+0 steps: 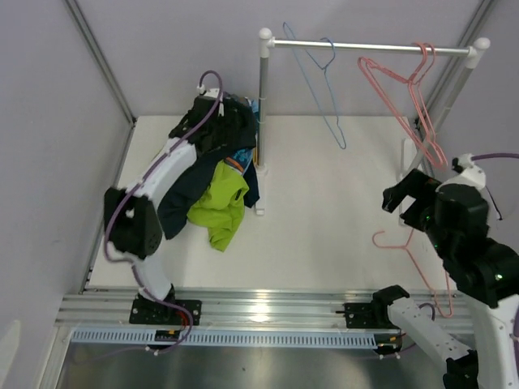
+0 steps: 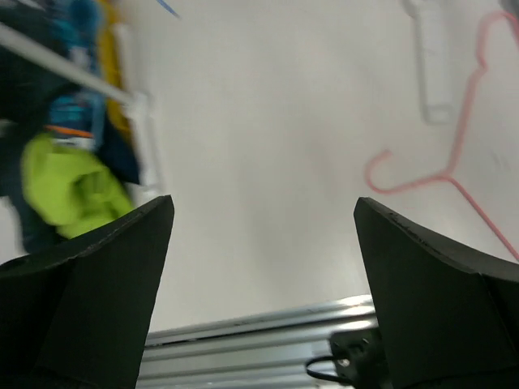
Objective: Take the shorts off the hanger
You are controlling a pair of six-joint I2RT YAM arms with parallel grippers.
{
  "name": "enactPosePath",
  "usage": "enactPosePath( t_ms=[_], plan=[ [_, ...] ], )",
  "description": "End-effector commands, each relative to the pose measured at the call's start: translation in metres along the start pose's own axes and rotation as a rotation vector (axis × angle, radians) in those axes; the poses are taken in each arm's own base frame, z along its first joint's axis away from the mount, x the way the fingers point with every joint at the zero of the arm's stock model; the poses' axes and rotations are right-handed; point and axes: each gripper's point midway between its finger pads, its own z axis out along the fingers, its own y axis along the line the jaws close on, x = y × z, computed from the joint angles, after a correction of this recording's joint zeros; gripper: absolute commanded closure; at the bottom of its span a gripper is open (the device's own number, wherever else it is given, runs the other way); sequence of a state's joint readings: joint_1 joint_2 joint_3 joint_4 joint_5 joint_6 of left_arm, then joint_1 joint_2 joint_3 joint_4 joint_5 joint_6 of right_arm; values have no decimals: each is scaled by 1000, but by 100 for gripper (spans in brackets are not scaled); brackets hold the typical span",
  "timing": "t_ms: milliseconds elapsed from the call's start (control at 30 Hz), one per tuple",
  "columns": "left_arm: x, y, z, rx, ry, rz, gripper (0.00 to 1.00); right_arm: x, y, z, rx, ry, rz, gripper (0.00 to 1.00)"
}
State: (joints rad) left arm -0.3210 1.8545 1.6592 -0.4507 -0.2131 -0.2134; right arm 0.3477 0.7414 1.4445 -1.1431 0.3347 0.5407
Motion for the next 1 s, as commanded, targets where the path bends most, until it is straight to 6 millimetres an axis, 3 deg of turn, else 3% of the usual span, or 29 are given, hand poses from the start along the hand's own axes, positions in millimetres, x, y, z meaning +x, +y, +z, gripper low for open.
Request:
enactPosePath(
  t_ms=[0, 67, 100, 133, 200, 233, 367, 400, 433, 467, 500, 567, 633, 667, 733, 800, 833, 967],
  plan=[
    [-60, -22, -126, 146, -260, -86, 1, 32, -58, 21, 313, 59, -46, 1],
    [-34, -27, -142, 213, -205, -94, 1, 59, -65, 35, 350, 124, -36, 1],
    [-38, -27, -165, 251, -237, -101, 1, 65, -64, 41, 345, 133, -19, 1],
    [-16, -27, -162, 269, -192, -90, 1, 72, -65, 44, 349, 141, 5, 1],
    [-4, -36, -182, 354, -173, -75, 1, 88, -72, 53, 374, 166, 35, 1],
    [14, -36, -179, 366, -130, -63, 1, 94, -71, 55, 366, 188, 63, 1],
    [40, -37, -199, 420, -97, -59, 1, 125, -80, 62, 389, 252, 173, 1],
    [48, -36, -205, 427, -84, -58, 1, 142, -86, 64, 412, 278, 212, 1],
    [46, -36, -221, 454, -111, -71, 1, 152, -86, 65, 405, 303, 239, 1],
    [63, -37, -221, 463, -85, -69, 1, 159, -85, 65, 396, 296, 300, 1],
    [66, -38, -227, 480, -98, -69, 1, 182, -94, 68, 421, 332, 314, 2],
    [75, -36, -241, 505, -120, -66, 1, 198, -97, 70, 422, 351, 360, 4],
    [94, -31, -241, 499, -95, -66, 1, 216, -103, 76, 431, 358, 391, 4],
    [95, -29, -249, 507, -119, -65, 1, 218, -104, 79, 427, 353, 389, 5],
    [114, -24, -244, 499, -96, -64, 1, 222, -106, 88, 435, 349, 385, 5],
    [119, -21, -247, 500, -112, -64, 1, 222, -105, 98, 435, 345, 375, 5],
    [133, -19, -241, 490, -83, -62, 1, 228, -109, 103, 465, 375, 351, 5],
    [146, -15, -239, 472, -72, -60, 1, 232, -107, 127, 483, 399, 314, 7]
  ],
)
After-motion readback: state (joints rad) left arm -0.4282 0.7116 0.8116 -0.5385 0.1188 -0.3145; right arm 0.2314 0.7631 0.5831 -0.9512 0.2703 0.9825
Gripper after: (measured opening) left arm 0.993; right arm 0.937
